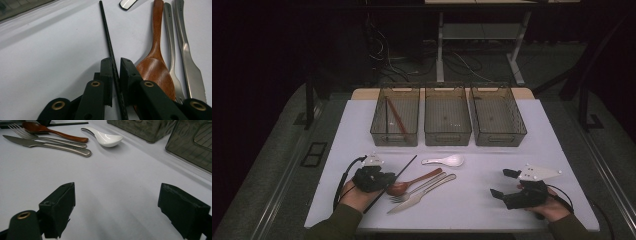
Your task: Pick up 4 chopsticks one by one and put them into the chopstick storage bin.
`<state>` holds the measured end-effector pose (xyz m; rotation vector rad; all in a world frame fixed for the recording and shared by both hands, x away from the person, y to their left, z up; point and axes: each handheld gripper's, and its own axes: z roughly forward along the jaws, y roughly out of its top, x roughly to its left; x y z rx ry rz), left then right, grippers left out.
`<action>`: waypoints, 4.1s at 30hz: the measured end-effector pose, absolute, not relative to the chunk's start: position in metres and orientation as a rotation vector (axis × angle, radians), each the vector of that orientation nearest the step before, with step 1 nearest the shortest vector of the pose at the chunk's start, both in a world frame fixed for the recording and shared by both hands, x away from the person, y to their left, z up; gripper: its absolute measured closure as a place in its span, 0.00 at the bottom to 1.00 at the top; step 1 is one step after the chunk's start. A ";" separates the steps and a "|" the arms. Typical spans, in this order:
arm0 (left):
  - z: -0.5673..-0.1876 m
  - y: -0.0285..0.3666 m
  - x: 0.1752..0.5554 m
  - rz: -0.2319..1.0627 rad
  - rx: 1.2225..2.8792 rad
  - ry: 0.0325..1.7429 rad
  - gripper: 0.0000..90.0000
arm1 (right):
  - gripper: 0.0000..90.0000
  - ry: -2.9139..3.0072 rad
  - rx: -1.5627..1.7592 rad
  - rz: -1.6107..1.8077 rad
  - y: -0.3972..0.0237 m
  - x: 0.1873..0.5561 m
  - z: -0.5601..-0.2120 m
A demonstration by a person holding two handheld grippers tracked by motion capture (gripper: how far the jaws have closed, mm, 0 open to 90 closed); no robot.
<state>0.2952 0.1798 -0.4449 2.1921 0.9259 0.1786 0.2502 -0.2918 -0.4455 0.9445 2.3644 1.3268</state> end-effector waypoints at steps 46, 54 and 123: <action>-0.420 0.185 0.299 0.198 2.124 0.893 0.95 | 0.16 2.382 0.935 1.319 -0.290 0.249 -0.446; -0.410 0.185 0.303 0.199 2.088 0.879 0.95 | 0.16 2.380 0.937 1.317 -0.290 0.249 -0.446; -0.339 0.178 0.488 0.399 1.981 1.029 0.95 | 0.16 2.397 0.923 1.304 -0.289 0.250 -0.449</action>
